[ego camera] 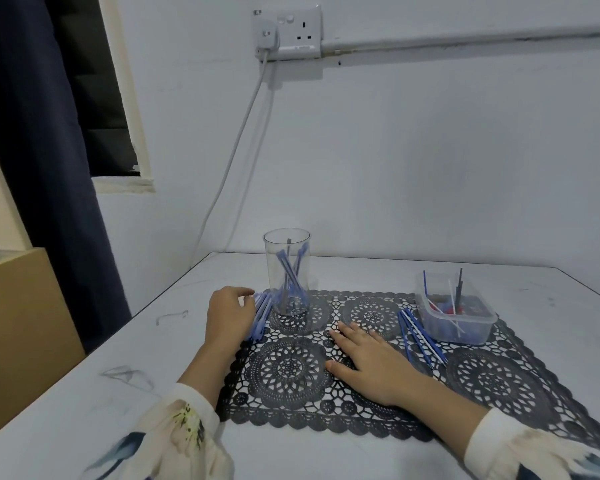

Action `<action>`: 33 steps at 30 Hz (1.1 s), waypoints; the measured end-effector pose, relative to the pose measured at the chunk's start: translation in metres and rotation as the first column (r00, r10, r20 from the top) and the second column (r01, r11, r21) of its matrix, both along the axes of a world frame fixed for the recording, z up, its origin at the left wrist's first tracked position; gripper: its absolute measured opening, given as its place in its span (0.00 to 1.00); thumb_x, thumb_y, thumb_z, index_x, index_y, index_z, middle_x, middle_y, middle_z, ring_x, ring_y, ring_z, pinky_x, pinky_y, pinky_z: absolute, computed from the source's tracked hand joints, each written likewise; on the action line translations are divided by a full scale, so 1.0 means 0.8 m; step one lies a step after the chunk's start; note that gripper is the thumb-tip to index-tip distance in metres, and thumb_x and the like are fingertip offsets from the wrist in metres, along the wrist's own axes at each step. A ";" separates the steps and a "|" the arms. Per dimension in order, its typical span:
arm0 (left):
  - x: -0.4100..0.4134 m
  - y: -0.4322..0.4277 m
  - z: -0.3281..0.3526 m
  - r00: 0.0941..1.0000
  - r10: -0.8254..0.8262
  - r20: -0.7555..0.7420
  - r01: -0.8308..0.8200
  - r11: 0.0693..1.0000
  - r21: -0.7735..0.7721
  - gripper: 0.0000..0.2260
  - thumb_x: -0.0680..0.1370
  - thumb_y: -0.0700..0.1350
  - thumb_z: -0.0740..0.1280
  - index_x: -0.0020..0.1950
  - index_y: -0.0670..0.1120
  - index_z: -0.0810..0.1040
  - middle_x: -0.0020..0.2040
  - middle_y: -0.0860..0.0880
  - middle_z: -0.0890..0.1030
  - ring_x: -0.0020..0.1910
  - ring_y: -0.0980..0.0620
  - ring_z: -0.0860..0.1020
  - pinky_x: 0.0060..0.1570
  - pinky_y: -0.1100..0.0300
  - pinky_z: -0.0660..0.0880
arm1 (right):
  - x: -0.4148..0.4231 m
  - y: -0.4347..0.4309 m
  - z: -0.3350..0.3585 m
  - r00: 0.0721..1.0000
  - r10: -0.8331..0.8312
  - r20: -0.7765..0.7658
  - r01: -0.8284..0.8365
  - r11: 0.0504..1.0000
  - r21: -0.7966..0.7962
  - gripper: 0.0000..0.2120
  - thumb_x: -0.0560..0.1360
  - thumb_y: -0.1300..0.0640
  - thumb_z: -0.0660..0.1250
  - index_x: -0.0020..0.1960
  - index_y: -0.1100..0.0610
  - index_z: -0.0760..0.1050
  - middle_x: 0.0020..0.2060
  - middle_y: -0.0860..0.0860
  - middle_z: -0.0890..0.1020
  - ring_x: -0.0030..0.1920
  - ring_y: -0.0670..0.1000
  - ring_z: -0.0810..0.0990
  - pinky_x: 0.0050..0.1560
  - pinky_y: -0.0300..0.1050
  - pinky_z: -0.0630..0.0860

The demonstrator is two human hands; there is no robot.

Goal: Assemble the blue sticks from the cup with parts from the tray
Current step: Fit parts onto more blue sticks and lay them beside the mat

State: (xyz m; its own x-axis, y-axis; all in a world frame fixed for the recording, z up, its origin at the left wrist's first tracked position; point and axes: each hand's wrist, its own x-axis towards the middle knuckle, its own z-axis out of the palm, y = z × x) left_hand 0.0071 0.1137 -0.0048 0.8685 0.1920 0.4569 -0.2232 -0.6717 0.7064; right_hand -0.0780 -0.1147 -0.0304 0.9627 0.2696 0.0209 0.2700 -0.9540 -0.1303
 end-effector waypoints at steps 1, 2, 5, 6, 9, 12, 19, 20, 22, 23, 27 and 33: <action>-0.004 -0.004 0.007 0.998 -0.006 0.055 0.008 1.000 -0.027 0.11 0.76 0.39 0.61 0.54 0.43 0.81 0.55 0.46 0.81 0.55 0.48 0.77 0.57 0.57 0.71 | 0.000 0.000 0.000 1.000 0.002 0.001 -0.002 1.000 0.001 0.32 0.78 0.37 0.48 0.77 0.49 0.46 0.76 0.48 0.47 0.75 0.47 0.43 0.74 0.48 0.43; -0.008 -0.007 0.016 0.994 -0.013 0.108 0.020 0.998 -0.062 0.11 0.76 0.39 0.61 0.54 0.44 0.81 0.53 0.47 0.81 0.55 0.50 0.77 0.57 0.57 0.71 | 0.000 0.000 0.000 1.000 0.003 0.000 -0.003 1.000 0.000 0.32 0.78 0.37 0.48 0.77 0.49 0.46 0.76 0.48 0.46 0.75 0.47 0.43 0.74 0.48 0.43; -0.012 -0.019 0.056 0.969 -0.042 0.243 0.066 0.993 -0.093 0.11 0.76 0.39 0.62 0.52 0.45 0.82 0.51 0.49 0.81 0.51 0.52 0.77 0.51 0.60 0.71 | 0.000 -0.001 0.000 1.000 0.002 0.003 -0.002 1.000 -0.002 0.32 0.78 0.37 0.47 0.77 0.50 0.46 0.76 0.48 0.47 0.75 0.47 0.43 0.74 0.48 0.43; -0.008 -0.022 0.074 0.962 -0.053 0.267 0.068 0.997 -0.047 0.10 0.75 0.39 0.62 0.52 0.45 0.82 0.50 0.49 0.81 0.51 0.52 0.77 0.49 0.62 0.70 | 0.000 -0.001 0.000 1.000 0.001 0.001 -0.001 1.000 -0.001 0.32 0.78 0.37 0.47 0.77 0.50 0.46 0.76 0.48 0.47 0.75 0.47 0.43 0.74 0.48 0.43; 0.014 -0.031 0.128 0.969 -0.069 0.236 0.040 0.991 0.124 0.09 0.74 0.42 0.64 0.48 0.45 0.83 0.48 0.46 0.81 0.53 0.47 0.76 0.46 0.60 0.71 | 0.000 -0.001 0.000 1.000 0.000 -0.005 0.000 1.000 -0.005 0.32 0.78 0.37 0.48 0.77 0.50 0.46 0.76 0.48 0.47 0.75 0.47 0.43 0.74 0.49 0.42; 0.039 -0.041 0.172 0.998 -0.058 -0.015 0.060 0.951 0.303 0.06 0.71 0.44 0.66 0.39 0.43 0.81 0.41 0.45 0.81 0.51 0.45 0.74 0.43 0.55 0.76 | 0.001 -0.002 0.001 1.000 0.001 -0.006 -0.001 1.000 -0.006 0.33 0.77 0.36 0.47 0.77 0.50 0.46 0.76 0.48 0.47 0.75 0.48 0.43 0.74 0.49 0.42; 0.048 -0.078 0.216 0.845 0.011 -0.535 0.343 0.757 0.556 0.10 0.75 0.48 0.68 0.51 0.43 0.80 0.40 0.53 0.77 0.42 0.52 0.74 0.37 0.62 0.70 | -0.001 -0.001 0.005 1.000 0.011 -0.027 -0.010 1.000 0.020 0.49 0.61 0.24 0.32 0.76 0.48 0.45 0.76 0.48 0.46 0.75 0.47 0.42 0.73 0.48 0.41; 0.049 -0.082 0.215 0.823 0.044 -0.567 0.364 0.724 0.585 0.11 0.76 0.48 0.66 0.54 0.44 0.80 0.44 0.52 0.78 0.48 0.50 0.75 0.44 0.60 0.72 | -0.002 -0.001 0.005 1.000 0.012 -0.027 -0.012 1.000 0.015 0.45 0.65 0.26 0.36 0.77 0.49 0.45 0.76 0.48 0.46 0.75 0.47 0.42 0.73 0.48 0.41; 0.055 -0.089 0.209 0.776 0.099 -0.623 0.409 0.673 0.616 0.12 0.78 0.48 0.64 0.58 0.44 0.79 0.56 0.50 0.79 0.58 0.49 0.75 0.56 0.57 0.71 | -0.002 -0.001 0.006 1.000 0.007 -0.031 -0.007 1.000 0.006 0.39 0.72 0.30 0.42 0.77 0.49 0.45 0.76 0.48 0.46 0.75 0.48 0.42 0.73 0.49 0.41; 0.058 -0.092 0.205 0.761 0.120 -0.638 0.418 0.661 0.623 0.13 0.77 0.48 0.64 0.59 0.43 0.78 0.60 0.48 0.77 0.59 0.49 0.75 0.60 0.56 0.71 | -0.002 -0.001 0.006 0.999 0.006 -0.031 -0.005 1.000 0.006 0.38 0.73 0.30 0.43 0.77 0.49 0.45 0.76 0.48 0.46 0.75 0.48 0.42 0.73 0.49 0.41; 0.072 -0.096 0.191 0.768 0.166 -0.618 0.377 0.663 0.647 0.18 0.75 0.47 0.68 0.61 0.39 0.75 0.55 0.45 0.77 0.47 0.48 0.75 0.54 0.55 0.73 | -0.002 -0.002 0.006 0.999 0.000 -0.041 0.001 1.000 0.010 0.38 0.73 0.31 0.43 0.77 0.49 0.45 0.76 0.48 0.46 0.75 0.48 0.42 0.73 0.49 0.40; 0.072 -0.093 0.182 0.855 0.123 -0.504 0.269 0.725 0.634 0.18 0.75 0.49 0.68 0.59 0.39 0.73 0.55 0.44 0.75 0.55 0.45 0.75 0.51 0.57 0.71 | -0.003 0.000 0.008 1.000 0.017 -0.026 -0.015 0.999 0.050 0.54 0.55 0.27 0.29 0.77 0.49 0.46 0.76 0.48 0.47 0.75 0.48 0.43 0.72 0.49 0.40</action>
State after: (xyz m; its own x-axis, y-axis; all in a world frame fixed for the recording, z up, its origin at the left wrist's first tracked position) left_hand 0.0643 0.0391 0.1410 0.9968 -0.0634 -0.0479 -0.0584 -0.9932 0.1006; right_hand -0.0805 -0.1150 -0.0239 0.9587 0.2844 0.0096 0.2812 -0.9416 -0.1851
